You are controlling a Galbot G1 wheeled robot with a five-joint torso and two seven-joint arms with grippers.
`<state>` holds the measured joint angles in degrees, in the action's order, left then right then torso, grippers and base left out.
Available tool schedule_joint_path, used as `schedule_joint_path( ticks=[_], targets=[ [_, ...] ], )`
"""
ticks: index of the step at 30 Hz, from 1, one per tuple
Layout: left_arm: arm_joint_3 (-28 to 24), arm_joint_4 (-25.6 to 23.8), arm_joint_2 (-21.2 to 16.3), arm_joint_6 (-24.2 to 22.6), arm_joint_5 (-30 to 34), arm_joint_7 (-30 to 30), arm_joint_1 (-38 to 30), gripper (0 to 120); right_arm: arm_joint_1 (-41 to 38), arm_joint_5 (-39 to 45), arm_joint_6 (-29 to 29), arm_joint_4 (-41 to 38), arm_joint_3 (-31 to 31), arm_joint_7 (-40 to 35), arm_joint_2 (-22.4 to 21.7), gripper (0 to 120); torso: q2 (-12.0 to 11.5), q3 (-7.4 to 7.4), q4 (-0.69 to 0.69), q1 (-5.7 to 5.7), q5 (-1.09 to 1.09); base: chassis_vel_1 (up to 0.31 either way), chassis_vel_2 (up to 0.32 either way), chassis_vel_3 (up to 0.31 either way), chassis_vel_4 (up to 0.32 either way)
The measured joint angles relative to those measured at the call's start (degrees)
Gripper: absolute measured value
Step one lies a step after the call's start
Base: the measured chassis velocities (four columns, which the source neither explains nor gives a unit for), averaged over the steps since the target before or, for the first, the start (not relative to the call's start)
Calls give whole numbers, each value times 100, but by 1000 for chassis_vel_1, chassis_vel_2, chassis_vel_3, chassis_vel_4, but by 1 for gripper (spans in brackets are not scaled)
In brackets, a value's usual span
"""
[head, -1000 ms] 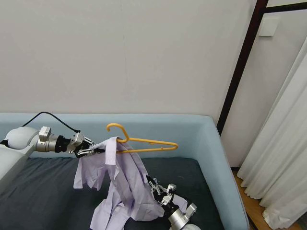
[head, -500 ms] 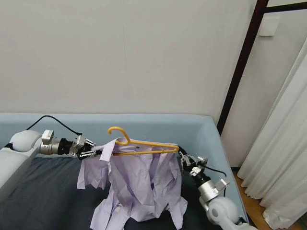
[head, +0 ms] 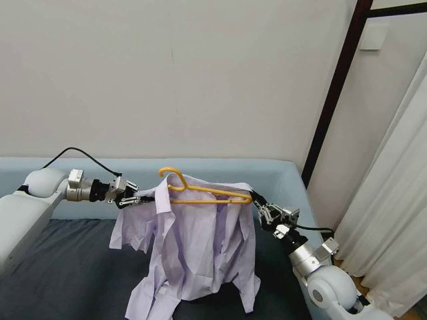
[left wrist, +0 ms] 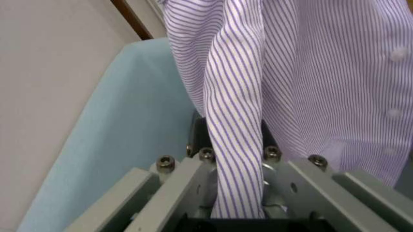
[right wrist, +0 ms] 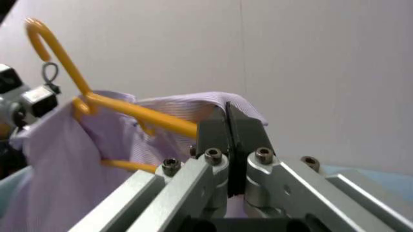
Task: Pick up the clothes from the sofa and hang them on the clothes hanger.
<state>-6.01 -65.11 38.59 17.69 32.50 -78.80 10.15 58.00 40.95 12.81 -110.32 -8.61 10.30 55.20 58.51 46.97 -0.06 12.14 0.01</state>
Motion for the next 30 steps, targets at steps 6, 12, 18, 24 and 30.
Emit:
schedule_joint_path(
  ticks=[6,12,18,24,30],
  targets=[
    [-130,135,77,114,-156,-49,-242,1,-21,-134,63,-176,5,55,-14,0,0,0,0,0,-1,0,0,0,0],
    [-307,286,157,218,-384,-243,-546,1,-59,-516,65,-136,41,-130,-74,0,0,0,-1,0,-2,0,0,0,0],
    [-731,672,287,389,-705,-522,-1177,1,-184,-1667,88,5,-103,-773,-84,0,0,0,-2,0,-1,0,0,0,0],
    [-881,891,384,470,-807,-568,-1372,1,-149,-2213,200,-244,-290,-760,-157,0,0,0,0,0,-2,0,0,0,0],
    [-936,928,499,484,-913,-460,-1446,1,8,-2473,228,-559,-248,-712,-237,0,0,0,-2,-1,-1,0,0,0,0]
  ],
)
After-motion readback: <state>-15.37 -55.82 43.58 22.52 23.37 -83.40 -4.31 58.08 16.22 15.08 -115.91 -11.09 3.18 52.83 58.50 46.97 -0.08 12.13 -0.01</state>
